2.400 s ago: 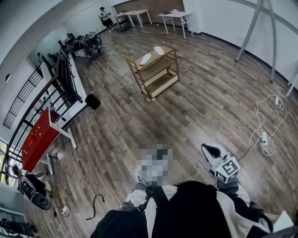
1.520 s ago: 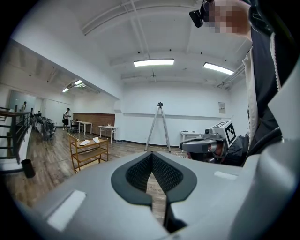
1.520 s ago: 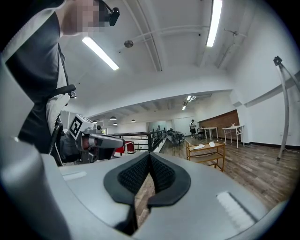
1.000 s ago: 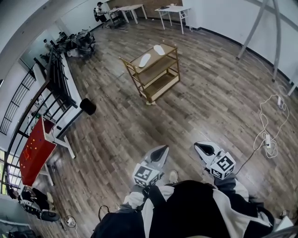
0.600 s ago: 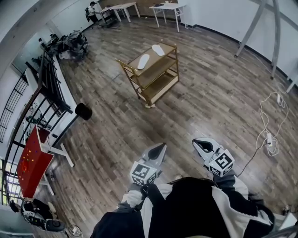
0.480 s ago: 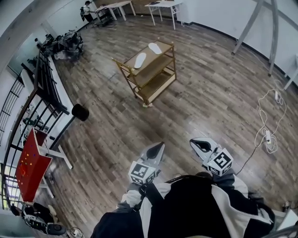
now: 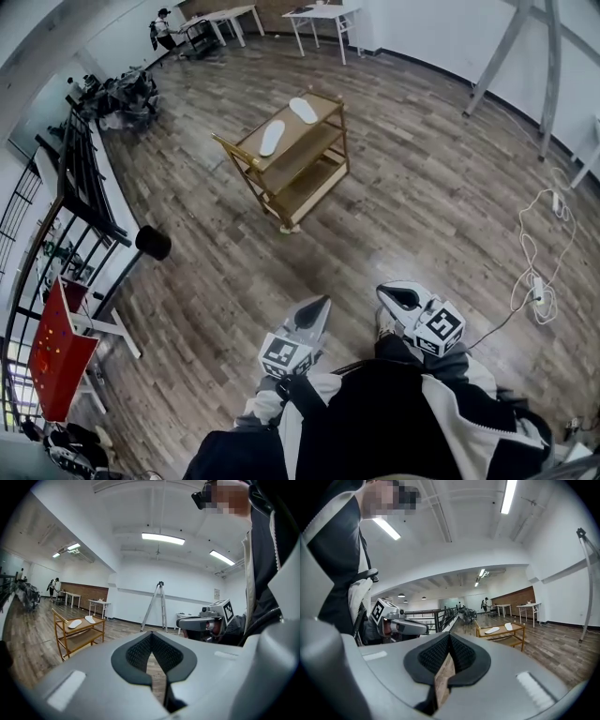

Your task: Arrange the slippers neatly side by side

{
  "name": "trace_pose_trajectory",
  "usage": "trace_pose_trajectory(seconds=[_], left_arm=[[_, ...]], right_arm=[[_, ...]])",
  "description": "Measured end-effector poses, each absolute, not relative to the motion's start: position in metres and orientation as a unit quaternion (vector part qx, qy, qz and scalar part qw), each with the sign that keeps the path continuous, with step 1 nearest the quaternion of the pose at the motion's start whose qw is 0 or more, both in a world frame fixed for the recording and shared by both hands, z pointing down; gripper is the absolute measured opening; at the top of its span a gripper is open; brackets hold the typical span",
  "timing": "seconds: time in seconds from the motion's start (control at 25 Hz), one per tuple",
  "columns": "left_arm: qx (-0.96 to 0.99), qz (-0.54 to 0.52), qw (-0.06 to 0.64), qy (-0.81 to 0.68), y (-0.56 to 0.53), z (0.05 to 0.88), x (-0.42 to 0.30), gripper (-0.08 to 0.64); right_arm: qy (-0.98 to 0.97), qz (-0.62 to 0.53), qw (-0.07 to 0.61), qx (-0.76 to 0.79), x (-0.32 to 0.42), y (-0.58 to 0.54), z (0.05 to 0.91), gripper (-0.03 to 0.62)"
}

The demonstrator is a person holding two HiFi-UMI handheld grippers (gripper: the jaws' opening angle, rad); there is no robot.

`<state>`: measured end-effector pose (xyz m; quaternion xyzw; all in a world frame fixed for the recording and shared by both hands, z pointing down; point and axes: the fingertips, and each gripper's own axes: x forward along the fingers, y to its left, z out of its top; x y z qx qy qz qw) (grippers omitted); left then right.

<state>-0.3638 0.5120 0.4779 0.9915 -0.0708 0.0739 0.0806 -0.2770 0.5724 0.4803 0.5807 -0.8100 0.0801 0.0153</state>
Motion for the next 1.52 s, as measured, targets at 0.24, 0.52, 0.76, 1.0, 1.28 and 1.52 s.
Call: trace_pose_trajectory(seconds=[0.24,0.52,0.76,1.0,1.28,1.52], left_arm=[[0.989,0.073,0.067,-0.106,0.453,0.458,-0.295,0.014],[0.988,0.073,0.057,-0.125,0.41,0.451,-0.202,0.014],[0.985,0.073,0.057,-0.142,0.395,0.455,-0.155,0.014],[0.984,0.078,0.067,-0.145,0.372,0.458,-0.133,0.014],[0.985,0.079,0.07,-0.139,0.327,0.467,-0.119,0.014],[0.986,0.069,0.077,-0.134,0.255,0.469,-0.104,0.014]], right_arm=[[-0.837,0.062,0.006,0.544,-0.212,0.506,0.466,0.005],[-0.852,0.059,-0.001,0.52,-0.129,0.461,0.463,0.005],[-0.86,0.062,0.002,0.507,-0.079,0.445,0.469,0.005],[-0.859,0.067,-0.005,0.508,-0.054,0.421,0.466,0.005],[-0.851,0.081,-0.003,0.518,-0.039,0.382,0.478,0.005],[-0.848,0.082,0.009,0.524,-0.025,0.31,0.479,0.005]])
